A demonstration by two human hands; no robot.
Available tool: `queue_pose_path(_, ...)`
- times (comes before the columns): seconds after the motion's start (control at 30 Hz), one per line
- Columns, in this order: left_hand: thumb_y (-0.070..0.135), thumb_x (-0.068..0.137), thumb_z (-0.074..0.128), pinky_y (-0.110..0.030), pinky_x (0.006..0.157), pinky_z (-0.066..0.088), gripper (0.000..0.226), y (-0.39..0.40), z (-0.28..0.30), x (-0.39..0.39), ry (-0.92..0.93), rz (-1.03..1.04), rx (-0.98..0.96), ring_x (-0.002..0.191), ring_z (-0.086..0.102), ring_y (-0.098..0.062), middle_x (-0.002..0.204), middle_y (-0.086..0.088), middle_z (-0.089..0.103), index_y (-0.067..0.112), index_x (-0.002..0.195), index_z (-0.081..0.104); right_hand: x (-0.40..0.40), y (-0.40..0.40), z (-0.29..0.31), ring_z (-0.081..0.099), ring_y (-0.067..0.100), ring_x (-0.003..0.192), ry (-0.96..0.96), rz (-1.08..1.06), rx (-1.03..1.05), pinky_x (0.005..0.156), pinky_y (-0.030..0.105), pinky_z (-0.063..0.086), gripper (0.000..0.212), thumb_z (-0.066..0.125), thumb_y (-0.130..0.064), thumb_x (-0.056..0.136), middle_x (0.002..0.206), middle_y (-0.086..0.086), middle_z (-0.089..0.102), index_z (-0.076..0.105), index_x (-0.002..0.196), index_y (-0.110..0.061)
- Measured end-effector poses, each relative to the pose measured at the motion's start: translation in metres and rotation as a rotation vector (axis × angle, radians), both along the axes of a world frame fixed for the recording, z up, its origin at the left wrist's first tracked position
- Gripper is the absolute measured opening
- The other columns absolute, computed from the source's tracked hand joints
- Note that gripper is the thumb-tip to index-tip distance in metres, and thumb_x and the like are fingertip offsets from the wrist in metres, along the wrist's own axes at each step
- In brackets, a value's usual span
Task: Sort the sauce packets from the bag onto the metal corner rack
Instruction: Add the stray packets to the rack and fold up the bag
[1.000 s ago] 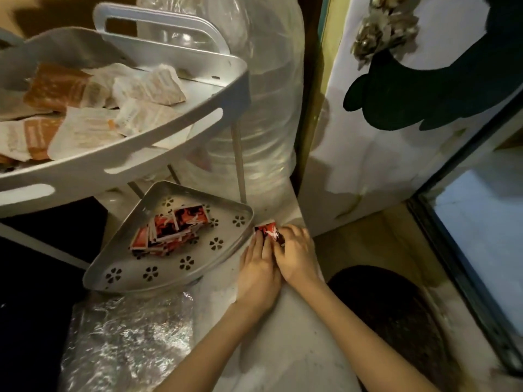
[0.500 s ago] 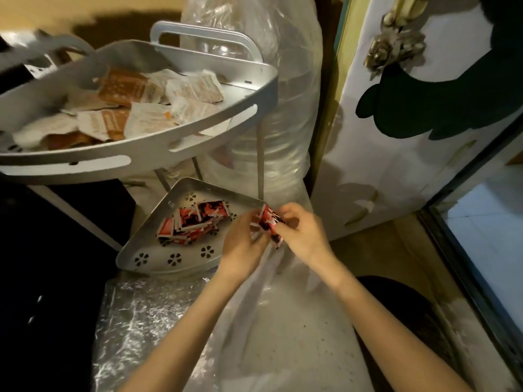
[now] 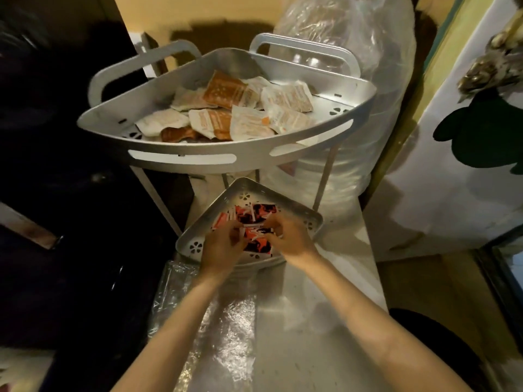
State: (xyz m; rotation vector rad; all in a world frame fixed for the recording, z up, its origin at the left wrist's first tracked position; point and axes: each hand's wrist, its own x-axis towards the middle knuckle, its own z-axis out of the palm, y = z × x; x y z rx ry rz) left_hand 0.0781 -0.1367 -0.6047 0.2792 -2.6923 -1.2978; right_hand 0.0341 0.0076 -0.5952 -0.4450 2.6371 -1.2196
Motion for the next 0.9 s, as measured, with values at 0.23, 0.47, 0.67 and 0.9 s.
queue_pose_path(0.23, 0.017, 0.089, 0.057, -0.02, 0.066, 0.048, 0.013, -0.002, -0.003, 0.006, -0.058, 0.102, -0.099, 0.078, 0.063, -0.015, 0.091, -0.005, 0.069, 0.009, 0.093, 0.066, 0.0, -0.01, -0.011, 0.05, 0.019, 0.114, 0.066, 0.037, 0.259, 0.09, 0.034, 0.048, 0.027, 0.052, -0.015, 0.089, 0.125, 0.003, 0.052, 0.059, 0.114, -0.012)
queue_pose_path(0.47, 0.016, 0.089, 0.054, -0.036, 0.088, 0.05, 0.024, -0.018, 0.007, 0.032, -0.145, 0.178, -0.108, 0.101, 0.06, -0.021, 0.122, -0.003, 0.059, 0.019, 0.112, 0.06, 0.026, -0.002, -0.004, 0.041, 0.024, 0.122, 0.157, 0.026, 0.206, 0.099, 0.034, 0.037, 0.036, 0.052, -0.016, 0.088, 0.128, 0.007, 0.051, 0.053, 0.123, -0.009)
queue_pose_path(0.67, 0.011, 0.087, 0.055, -0.034, 0.101, 0.035, 0.037, -0.034, -0.002, 0.098, 0.008, 0.275, -0.286, 0.121, 0.044, -0.028, 0.134, -0.014, 0.047, 0.006, 0.124, 0.053, 0.073, -0.004, -0.01, 0.048, 0.027, 0.118, 0.267, 0.033, 0.161, 0.096, 0.035, 0.041, 0.038, 0.057, -0.01, 0.085, 0.123, 0.012, 0.056, 0.053, 0.122, -0.006)
queue_pose_path(0.9, 0.026, 0.095, 0.04, -0.036, 0.115, 0.011, 0.055, -0.038, -0.022, 0.164, -0.175, 0.175, -0.437, 0.143, 0.008, -0.025, 0.155, -0.011, 0.012, 0.008, 0.144, 0.022, 0.127, 0.001, -0.043, 0.04, 0.021, 0.12, 0.124, 0.101, 0.384, 0.099, 0.031, 0.036, 0.046, 0.047, -0.038, 0.091, 0.128, 0.005, 0.05, 0.05, 0.125, -0.008)
